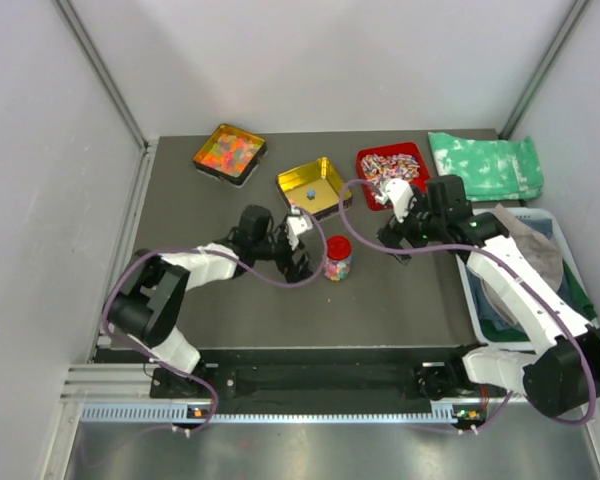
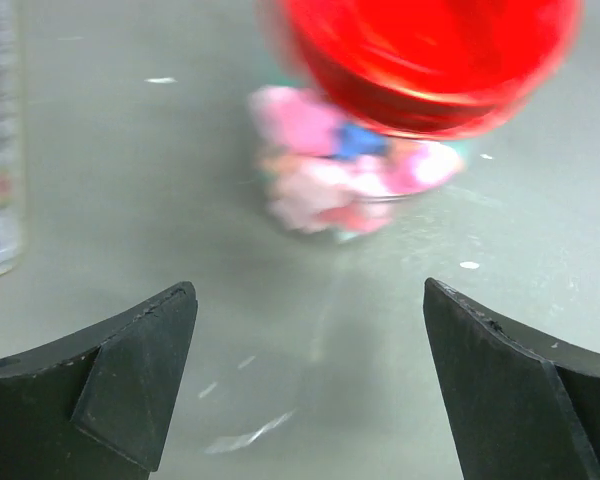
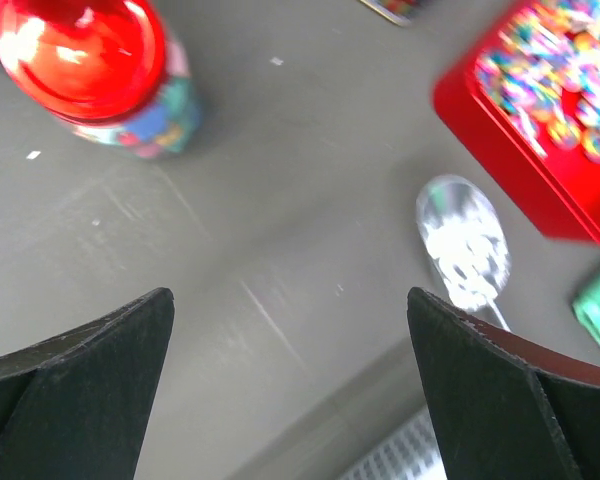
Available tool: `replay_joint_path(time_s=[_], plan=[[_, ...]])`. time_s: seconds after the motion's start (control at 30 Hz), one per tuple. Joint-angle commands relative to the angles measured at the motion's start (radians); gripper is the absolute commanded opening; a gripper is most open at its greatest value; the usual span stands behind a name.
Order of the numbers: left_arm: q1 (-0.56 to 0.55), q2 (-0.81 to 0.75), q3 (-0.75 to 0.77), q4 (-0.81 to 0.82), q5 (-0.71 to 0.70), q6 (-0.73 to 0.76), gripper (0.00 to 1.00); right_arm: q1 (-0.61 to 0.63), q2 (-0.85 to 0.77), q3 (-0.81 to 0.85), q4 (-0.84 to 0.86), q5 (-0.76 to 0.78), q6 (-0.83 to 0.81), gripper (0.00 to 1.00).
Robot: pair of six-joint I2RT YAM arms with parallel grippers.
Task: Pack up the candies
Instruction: Reset both arms
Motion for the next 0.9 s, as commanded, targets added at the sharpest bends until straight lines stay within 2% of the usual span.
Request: replay_joint_path(time_s=[0.0, 0.13, 0.27, 0.4, 0.6, 0.73, 0.87], plan=[[0.101, -0.102, 0.142, -0.280, 0.068, -0.025, 0.99, -0.053, -0.090, 0.028, -0.026, 0.042, 0.037, 0.99], [0.151, -0.198, 0.204, -0.395, -0.038, -0.024, 0.99, -0.076, -0.169, 0.026, -0.030, 0.075, 0.095, 0.99], [0.214, -0.255, 0.331, -0.634, -0.159, -0.044, 0.99, -0.076, -0.232, 0.065, -0.018, 0.239, 0.181, 0.99], [0.367, -0.341, 0.463, -0.735, -0.196, -0.087, 0.99, -0.078, -0.301, 0.126, 0.008, 0.436, 0.224, 0.99], [0.594, -0.361, 0.785, -0.901, -0.184, -0.127, 0.99, -0.076, -0.393, 0.224, 0.075, 0.634, 0.241, 0.99], [0.675, -0.367, 0.862, -0.918, -0.147, -0.153, 0.99, -0.078, -0.426, 0.279, 0.075, 0.626, 0.219, 0.99], [0.678, -0.401, 0.847, -0.882, -0.132, -0.189, 0.99, -0.078, -0.426, 0.322, 0.072, 0.664, 0.213, 0.99]])
